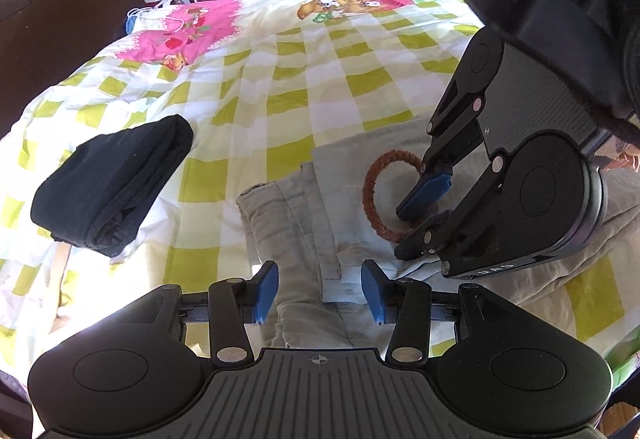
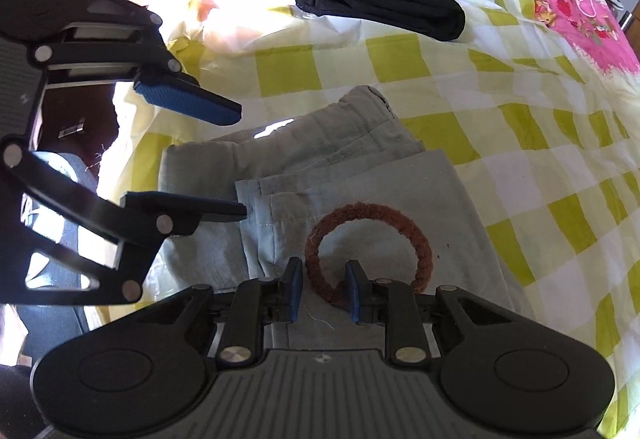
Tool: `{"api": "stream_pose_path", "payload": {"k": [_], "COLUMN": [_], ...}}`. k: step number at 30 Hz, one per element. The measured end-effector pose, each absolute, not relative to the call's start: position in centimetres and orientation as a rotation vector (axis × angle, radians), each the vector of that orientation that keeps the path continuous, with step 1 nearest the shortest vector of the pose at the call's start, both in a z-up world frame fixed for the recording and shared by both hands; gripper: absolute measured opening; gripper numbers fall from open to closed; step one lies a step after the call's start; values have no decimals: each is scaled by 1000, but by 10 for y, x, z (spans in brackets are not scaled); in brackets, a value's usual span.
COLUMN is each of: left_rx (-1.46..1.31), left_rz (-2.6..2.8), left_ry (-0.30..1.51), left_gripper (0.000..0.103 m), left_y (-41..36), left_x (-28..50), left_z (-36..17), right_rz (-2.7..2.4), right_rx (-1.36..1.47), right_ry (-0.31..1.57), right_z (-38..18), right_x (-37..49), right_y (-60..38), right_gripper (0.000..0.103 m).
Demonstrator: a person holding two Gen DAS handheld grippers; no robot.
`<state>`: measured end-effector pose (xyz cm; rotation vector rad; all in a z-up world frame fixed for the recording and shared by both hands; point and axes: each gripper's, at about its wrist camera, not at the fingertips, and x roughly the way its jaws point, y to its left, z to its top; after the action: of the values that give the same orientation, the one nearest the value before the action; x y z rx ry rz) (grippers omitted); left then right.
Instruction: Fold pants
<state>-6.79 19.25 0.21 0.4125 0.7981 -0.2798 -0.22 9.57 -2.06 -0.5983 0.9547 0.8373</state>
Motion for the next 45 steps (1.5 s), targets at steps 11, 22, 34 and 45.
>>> {"api": "stream_pose_path", "payload": {"k": [11,22,34,45], "left_rx": [439,449,497,472], "left_rz": [-274,-384,-282,-208], "left_ry": [788,745,825,960], "left_gripper": [45,47,48,51], "left_y": [181,91,86,165], "left_x": [-71,-59,-46,-6], "left_z": [8,19,11,-19], "right_rz": [764,38,233,674], "right_rx": [-492,-514,-293,-402], "right_ry": [1006,1256,1080,964], "right_z": [33,20,43,-4], "right_x": [-37,-79,-67,-44], "right_y": [30,-163,-126,51], "right_gripper": [23,23,30,32]}}
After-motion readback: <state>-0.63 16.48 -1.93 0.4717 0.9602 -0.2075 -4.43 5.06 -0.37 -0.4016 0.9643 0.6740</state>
